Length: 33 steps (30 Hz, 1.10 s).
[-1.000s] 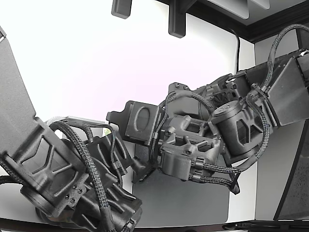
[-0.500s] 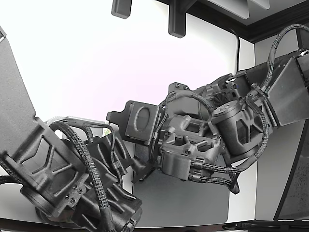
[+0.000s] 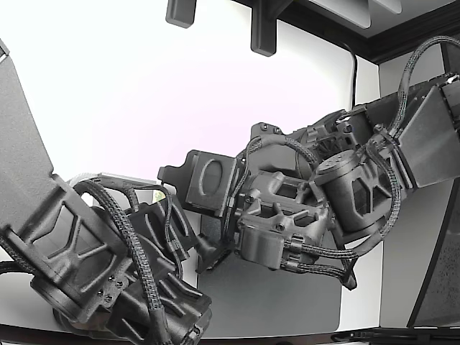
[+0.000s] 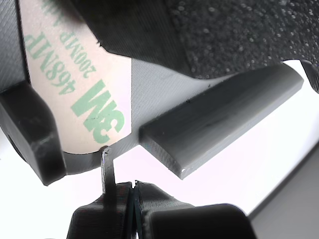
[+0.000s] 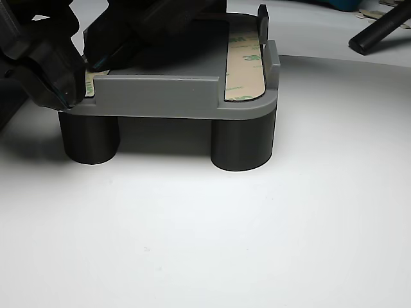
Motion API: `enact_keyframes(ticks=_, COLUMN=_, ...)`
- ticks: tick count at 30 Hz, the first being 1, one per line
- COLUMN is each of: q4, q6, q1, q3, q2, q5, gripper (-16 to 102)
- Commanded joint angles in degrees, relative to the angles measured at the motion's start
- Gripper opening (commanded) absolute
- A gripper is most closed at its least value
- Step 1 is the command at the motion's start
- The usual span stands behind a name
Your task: Peel off protective film from adhesive tape.
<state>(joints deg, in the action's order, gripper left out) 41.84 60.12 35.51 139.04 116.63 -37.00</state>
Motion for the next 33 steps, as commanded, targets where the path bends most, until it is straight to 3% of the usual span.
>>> enact_keyframes(ticks=1, q4=-0.09, q6=-0.18, q1=-0.35, q3=-1.76, q2=0.79, q5=-0.18, gripper=-10)
enact_keyframes(ticks=33, q4=-0.44, q6=0.44, q1=-0.35, q3=-1.32, q2=1.14, q5=-0.53, gripper=-10)
